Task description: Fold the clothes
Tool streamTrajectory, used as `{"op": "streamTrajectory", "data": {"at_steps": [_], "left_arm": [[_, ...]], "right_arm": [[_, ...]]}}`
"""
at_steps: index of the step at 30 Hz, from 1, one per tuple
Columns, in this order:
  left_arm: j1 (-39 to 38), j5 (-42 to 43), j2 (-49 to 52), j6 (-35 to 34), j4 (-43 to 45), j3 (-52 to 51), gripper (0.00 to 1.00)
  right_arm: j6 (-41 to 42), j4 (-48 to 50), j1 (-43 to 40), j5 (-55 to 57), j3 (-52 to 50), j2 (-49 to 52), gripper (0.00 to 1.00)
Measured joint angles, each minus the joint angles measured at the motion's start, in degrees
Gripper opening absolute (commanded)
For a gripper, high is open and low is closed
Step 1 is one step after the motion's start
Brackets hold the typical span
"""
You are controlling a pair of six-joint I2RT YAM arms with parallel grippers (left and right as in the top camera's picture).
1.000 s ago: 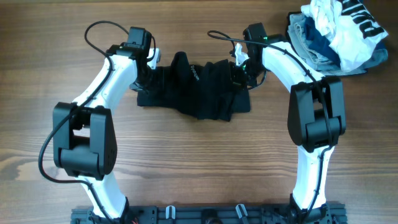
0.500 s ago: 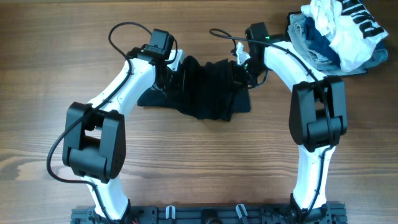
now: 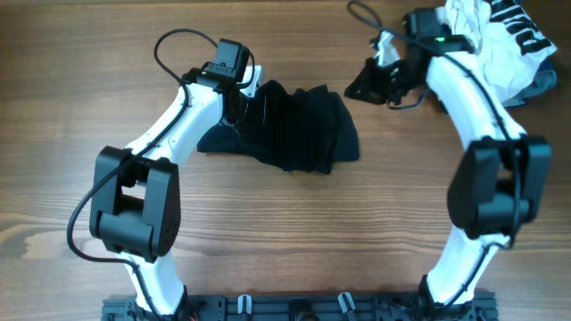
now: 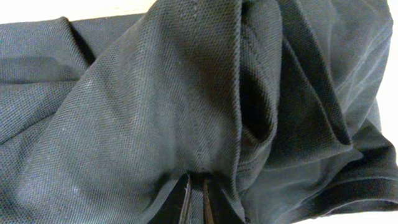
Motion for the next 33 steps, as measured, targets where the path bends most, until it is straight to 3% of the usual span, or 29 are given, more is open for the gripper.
{"op": "streamTrajectory", "data": {"at_steps": [5, 7, 10, 12, 15, 27, 33], "left_arm": [[-1.0, 0.0, 0.0, -0.1, 0.7, 0.0, 0.20], [-1.8, 0.0, 0.0, -0.1, 1.0, 0.0, 0.31], [-3.5, 0.0, 0.0, -0.5, 2.2, 0.0, 0.64], [-4.7, 0.0, 0.0, -0.3, 3.0, 0.0, 0.75], [-6.2, 0.0, 0.0, -0.6, 3.6, 0.0, 0.87], [-7.1, 0.5, 0.0, -2.6, 4.8, 0.6, 1.00], [-4.7, 0.5, -3.0, -2.8, 2.2, 4.3, 1.00]], "right_arm": [[-0.1, -1.4, -2.3, -0.3, 0.0, -3.8, 0.20], [-0.2, -2.2, -2.9, -0.3, 0.0, -4.0, 0.27], [-1.2, -3.9, -4.0, -0.3, 0.0, -4.0, 0.36], [-1.8, -4.3, -4.6, -0.3, 0.0, -4.0, 0.47], [-2.7, -4.7, -4.7, 0.1, 0.0, -4.0, 0.53], [-5.2, -5.2, -4.7, 5.9, 0.0, -4.0, 0.64], [-5.5, -2.1, -4.7, 7.6, -3.6, -4.0, 0.69]]}}
